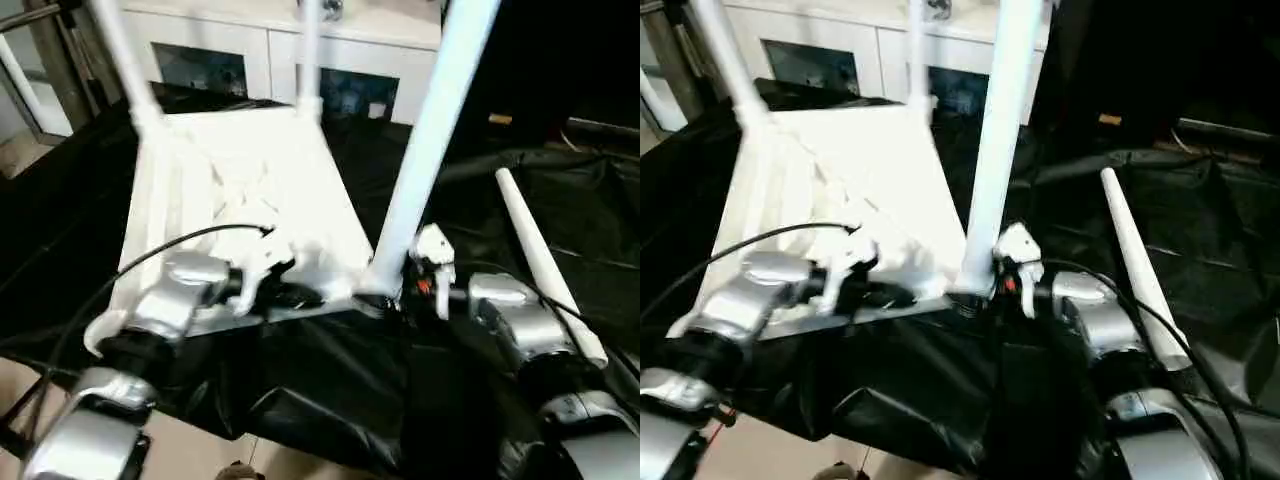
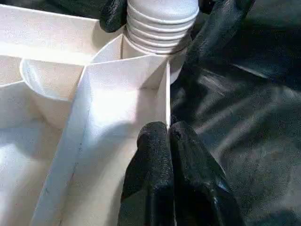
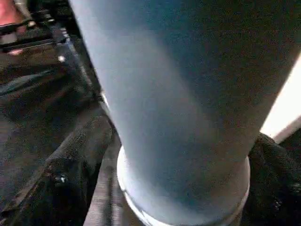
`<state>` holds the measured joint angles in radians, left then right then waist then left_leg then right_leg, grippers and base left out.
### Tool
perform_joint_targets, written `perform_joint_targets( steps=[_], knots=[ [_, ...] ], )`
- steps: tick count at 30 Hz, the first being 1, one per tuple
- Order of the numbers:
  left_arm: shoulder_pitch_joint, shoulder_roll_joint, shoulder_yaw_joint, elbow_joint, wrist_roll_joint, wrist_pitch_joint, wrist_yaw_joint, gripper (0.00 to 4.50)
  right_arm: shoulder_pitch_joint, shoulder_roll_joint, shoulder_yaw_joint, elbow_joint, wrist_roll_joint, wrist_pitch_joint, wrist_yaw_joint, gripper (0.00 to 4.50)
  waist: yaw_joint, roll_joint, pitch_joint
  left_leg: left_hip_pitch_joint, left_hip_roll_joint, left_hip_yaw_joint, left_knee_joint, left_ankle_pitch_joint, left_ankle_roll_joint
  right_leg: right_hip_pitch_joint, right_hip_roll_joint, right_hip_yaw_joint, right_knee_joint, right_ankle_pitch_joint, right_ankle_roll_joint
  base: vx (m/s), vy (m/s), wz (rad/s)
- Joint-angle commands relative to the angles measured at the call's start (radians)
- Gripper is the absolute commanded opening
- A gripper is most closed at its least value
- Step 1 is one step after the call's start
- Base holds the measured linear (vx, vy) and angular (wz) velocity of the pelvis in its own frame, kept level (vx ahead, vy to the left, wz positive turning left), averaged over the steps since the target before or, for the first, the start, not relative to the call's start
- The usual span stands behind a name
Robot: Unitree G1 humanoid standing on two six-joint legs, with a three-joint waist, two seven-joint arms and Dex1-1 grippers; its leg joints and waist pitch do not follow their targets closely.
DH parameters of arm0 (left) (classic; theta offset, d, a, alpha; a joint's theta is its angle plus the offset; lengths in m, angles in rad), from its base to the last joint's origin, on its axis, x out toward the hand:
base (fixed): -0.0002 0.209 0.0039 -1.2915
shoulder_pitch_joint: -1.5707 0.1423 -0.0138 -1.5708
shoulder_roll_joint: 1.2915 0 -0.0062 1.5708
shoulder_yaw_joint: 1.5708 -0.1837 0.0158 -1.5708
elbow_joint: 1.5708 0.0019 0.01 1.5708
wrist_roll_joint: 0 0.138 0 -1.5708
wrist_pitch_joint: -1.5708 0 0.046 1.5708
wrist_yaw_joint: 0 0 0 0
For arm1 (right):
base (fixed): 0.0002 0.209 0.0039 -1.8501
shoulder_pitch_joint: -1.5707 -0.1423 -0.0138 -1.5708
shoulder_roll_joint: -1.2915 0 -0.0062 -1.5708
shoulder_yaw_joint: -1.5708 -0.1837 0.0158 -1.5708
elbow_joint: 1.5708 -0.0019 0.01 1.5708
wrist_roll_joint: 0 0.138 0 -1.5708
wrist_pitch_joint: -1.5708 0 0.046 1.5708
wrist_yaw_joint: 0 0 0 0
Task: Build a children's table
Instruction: Rotate leg to tighten
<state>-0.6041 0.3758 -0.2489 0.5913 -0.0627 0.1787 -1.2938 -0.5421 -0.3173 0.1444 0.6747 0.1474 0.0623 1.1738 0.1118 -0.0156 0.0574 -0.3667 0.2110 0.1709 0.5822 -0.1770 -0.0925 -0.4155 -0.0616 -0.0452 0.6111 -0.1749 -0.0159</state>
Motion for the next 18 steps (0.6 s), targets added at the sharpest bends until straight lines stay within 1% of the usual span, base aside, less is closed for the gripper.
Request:
perform_joint_targets(
  steps=[1,2,4,6,8,9,12,13,14,15,16,18],
  knots=[
    [-0.011,-0.009,-0.012,-0.043,-0.024,-0.012,-0.024,0.00,0.018,0.006,0.029,-0.020,-0.005,0.019,0.027,3.66,-0.001,0.000,-0.067,0.012,0.021,0.007,-0.064,-0.198,0.047,0.057,-0.068,0.035,-0.066,-0.182,-0.239,0.000,0.000,0.00],
    [-0.011,-0.007,-0.012,-0.043,-0.025,-0.010,-0.028,0.00,0.020,0.007,0.029,-0.026,-0.001,0.025,0.031,3.66,-0.001,-0.001,-0.067,0.013,0.021,0.006,-0.065,-0.204,0.041,0.056,-0.067,0.035,-0.068,-0.198,-0.233,0.000,0.000,0.00],
    [-0.008,-0.006,-0.010,-0.044,-0.026,-0.009,-0.033,0.00,0.026,0.007,0.032,-0.042,0.006,0.040,0.038,3.32,0.000,0.000,-0.068,0.013,0.021,0.006,-0.065,-0.200,0.038,0.056,-0.067,0.036,-0.067,-0.192,-0.230,0.000,0.000,0.00],
    [-0.004,-0.006,-0.010,-0.050,-0.027,-0.005,-0.037,0.00,0.035,0.006,0.038,-0.061,0.012,0.059,0.046,3.20,0.002,-0.001,-0.071,0.011,0.021,0.006,-0.063,-0.173,0.042,0.059,-0.067,0.036,-0.061,-0.154,-0.230,0.000,0.000,0.00],
    [-0.002,-0.011,-0.009,-0.053,-0.028,-0.005,-0.031,0.00,0.041,0.009,0.038,-0.067,0.013,0.067,0.045,3.14,0.002,-0.001,-0.072,0.010,0.020,0.007,-0.060,-0.159,0.049,0.059,-0.066,0.035,-0.059,-0.124,-0.238,0.000,0.000,0.00],
    [-0.001,-0.016,-0.007,-0.053,-0.029,-0.004,-0.024,0.00,0.044,0.014,0.037,-0.066,0.013,0.069,0.040,2.99,0.003,-0.001,-0.071,0.010,0.020,0.007,-0.060,-0.160,0.050,0.058,-0.066,0.035,-0.060,-0.125,-0.239,0.000,0.000,0.00],
    [-0.004,-0.034,-0.003,-0.046,-0.023,-0.008,0.010,0.00,0.051,0.026,0.032,-0.057,0.006,0.062,0.006,2.86,0.004,-0.001,-0.070,0.010,0.019,0.007,-0.062,-0.173,0.045,0.058,-0.067,0.035,-0.063,-0.152,-0.234,0.000,0.000,0.00],
    [-0.014,-0.060,0.007,-0.028,-0.011,-0.007,0.072,0.00,0.048,0.052,0.014,-0.030,-0.009,0.059,-0.079,2.86,0.003,0.000,-0.069,0.010,0.020,0.006,-0.063,-0.178,0.040,0.057,-0.068,0.036,-0.064,-0.162,-0.231,0.000,0.000,0.00],
    [-0.024,-0.081,0.016,-0.014,-0.006,-0.004,0.116,0.00,0.039,0.075,-0.001,0.003,-0.020,0.052,-0.152,2.84,0.000,0.000,-0.066,0.014,0.018,0.006,-0.065,-0.206,0.029,0.053,-0.069,0.036,-0.070,-0.207,-0.225,0.000,0.000,0.00],
    [-0.026,-0.087,0.018,-0.010,-0.005,-0.002,0.127,0.00,0.036,0.081,-0.005,0.012,-0.023,0.050,-0.171,2.82,-0.004,-0.001,-0.063,0.015,0.017,0.005,-0.067,-0.230,0.018,0.052,-0.071,0.037,-0.077,-0.259,-0.213,0.000,0.000,0.00],
    [-0.035,-0.107,0.026,0.001,-0.002,0.000,0.163,0.00,0.029,0.100,-0.017,0.036,-0.033,0.047,-0.235,2.81,-0.006,-0.002,-0.063,0.015,0.017,0.003,-0.068,-0.240,0.012,0.053,-0.072,0.036,-0.078,-0.287,-0.205,0.000,0.000,0.00],
    [-0.049,-0.141,0.036,0.016,0.004,0.005,0.218,0.00,0.010,0.135,-0.040,0.084,-0.049,0.056,-0.369,2.79,-0.014,-0.003,-0.057,0.018,0.015,-0.001,-0.073,-0.281,-0.006,0.049,-0.073,0.035,-0.090,-0.397,-0.169,0.000,0.000,0.00]
  ],
)
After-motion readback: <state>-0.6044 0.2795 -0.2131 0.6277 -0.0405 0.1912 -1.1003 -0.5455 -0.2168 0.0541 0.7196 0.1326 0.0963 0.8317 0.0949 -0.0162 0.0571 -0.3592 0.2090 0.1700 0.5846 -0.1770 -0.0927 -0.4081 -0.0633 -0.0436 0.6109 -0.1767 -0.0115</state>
